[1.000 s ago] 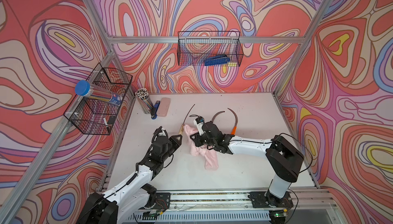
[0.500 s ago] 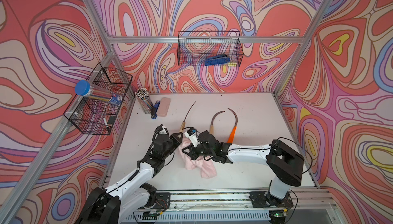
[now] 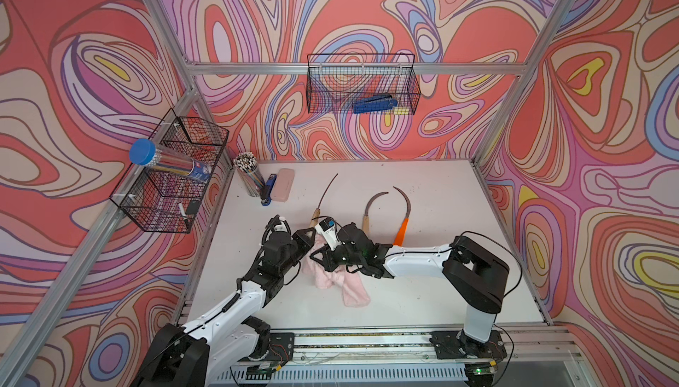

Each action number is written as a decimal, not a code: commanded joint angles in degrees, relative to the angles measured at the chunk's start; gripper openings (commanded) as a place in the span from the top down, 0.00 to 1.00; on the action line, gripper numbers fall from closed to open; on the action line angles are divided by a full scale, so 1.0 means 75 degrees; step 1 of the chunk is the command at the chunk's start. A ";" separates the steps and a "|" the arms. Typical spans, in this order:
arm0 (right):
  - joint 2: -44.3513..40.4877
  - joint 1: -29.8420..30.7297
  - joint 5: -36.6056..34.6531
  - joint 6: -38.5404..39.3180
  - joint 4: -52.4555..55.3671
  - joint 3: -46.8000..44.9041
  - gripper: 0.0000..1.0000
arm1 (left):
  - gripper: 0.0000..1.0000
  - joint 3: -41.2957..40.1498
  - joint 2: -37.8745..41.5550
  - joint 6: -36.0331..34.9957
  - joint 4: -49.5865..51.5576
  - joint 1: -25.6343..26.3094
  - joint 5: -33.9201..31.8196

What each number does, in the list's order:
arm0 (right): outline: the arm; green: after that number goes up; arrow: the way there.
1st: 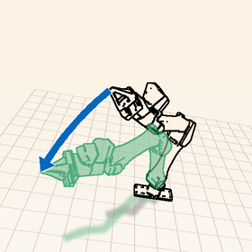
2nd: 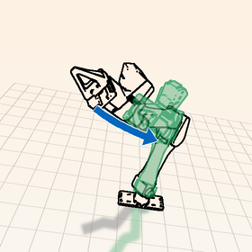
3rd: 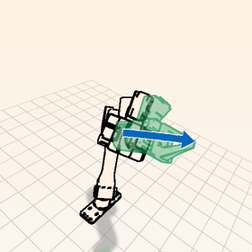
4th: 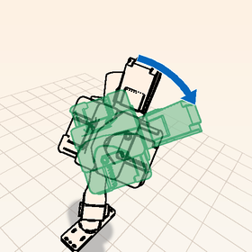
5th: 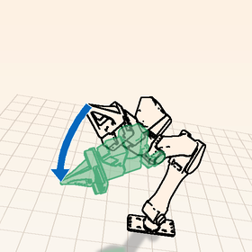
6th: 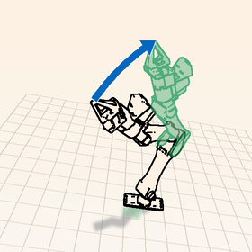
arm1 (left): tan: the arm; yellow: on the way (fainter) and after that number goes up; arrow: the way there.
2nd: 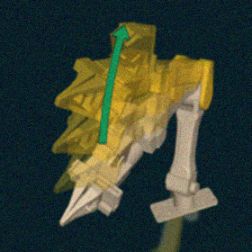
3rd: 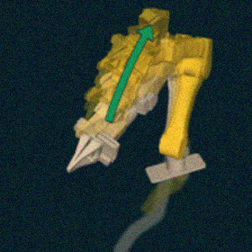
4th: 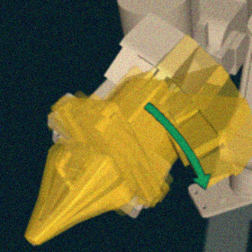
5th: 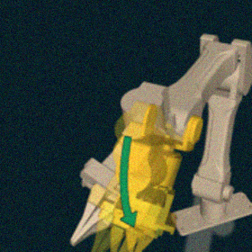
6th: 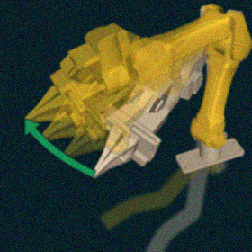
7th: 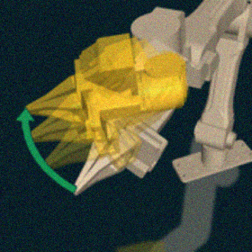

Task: Wipe small sickles with rags
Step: Wipe the small sickle.

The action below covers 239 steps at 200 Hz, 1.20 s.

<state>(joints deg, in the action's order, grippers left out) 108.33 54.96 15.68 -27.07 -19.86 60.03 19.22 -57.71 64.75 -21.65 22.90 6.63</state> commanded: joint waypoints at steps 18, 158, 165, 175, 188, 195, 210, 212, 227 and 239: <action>0.0108 -0.0317 0.0055 0.0207 -0.0664 0.0328 1.00 | 1.00 -0.0048 0.0070 0.0085 -0.0176 0.0024 0.0443; -0.0394 0.0284 -0.0374 0.0104 -0.0754 -0.0210 1.00 | 1.00 -0.0172 0.0069 0.0111 -0.0396 0.0011 0.0347; -0.0305 0.0163 -0.0363 -0.0039 -0.0758 -0.0169 1.00 | 1.00 -0.0175 0.0213 0.0080 -0.0268 0.0017 0.0317; -0.0222 -0.0053 -0.0289 -0.0189 -0.0870 -0.0198 1.00 | 1.00 -0.0184 0.0424 0.0041 -0.0076 0.0014 0.0282; -0.0195 -0.0322 -0.0217 -0.0291 -0.1004 -0.0277 1.00 | 1.00 -0.0227 0.0643 0.0037 0.0077 0.0012 0.0292; -0.0194 -0.0437 -0.0207 -0.0304 -0.1020 -0.0281 1.00 | 1.00 -0.0264 0.0723 0.0048 0.0086 0.0016 0.0331; -0.0163 -0.0666 -0.0210 -0.0293 -0.0977 -0.0225 1.00 | 1.00 -0.0353 0.0793 0.0134 0.0035 0.0006 0.0510; -0.0154 -0.0691 -0.0197 -0.0293 -0.0960 -0.0203 1.00 | 1.00 -0.0364 0.0796 0.0141 0.0014 0.0015 0.0533; -0.0074 -0.0924 -0.0185 -0.0281 -0.0869 -0.0092 1.00 | 1.00 -0.0434 0.0798 0.0196 -0.0072 0.0017 0.0694; -0.0011 -0.1115 -0.0126 -0.0275 -0.0825 -0.0019 1.00 | 1.00 -0.0454 0.0765 0.0219 -0.0083 0.0012 0.0761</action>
<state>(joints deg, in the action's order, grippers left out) 107.07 48.69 15.42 -28.71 -25.26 57.76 17.04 -52.16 65.21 -21.54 22.57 9.67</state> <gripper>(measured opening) 0.146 0.249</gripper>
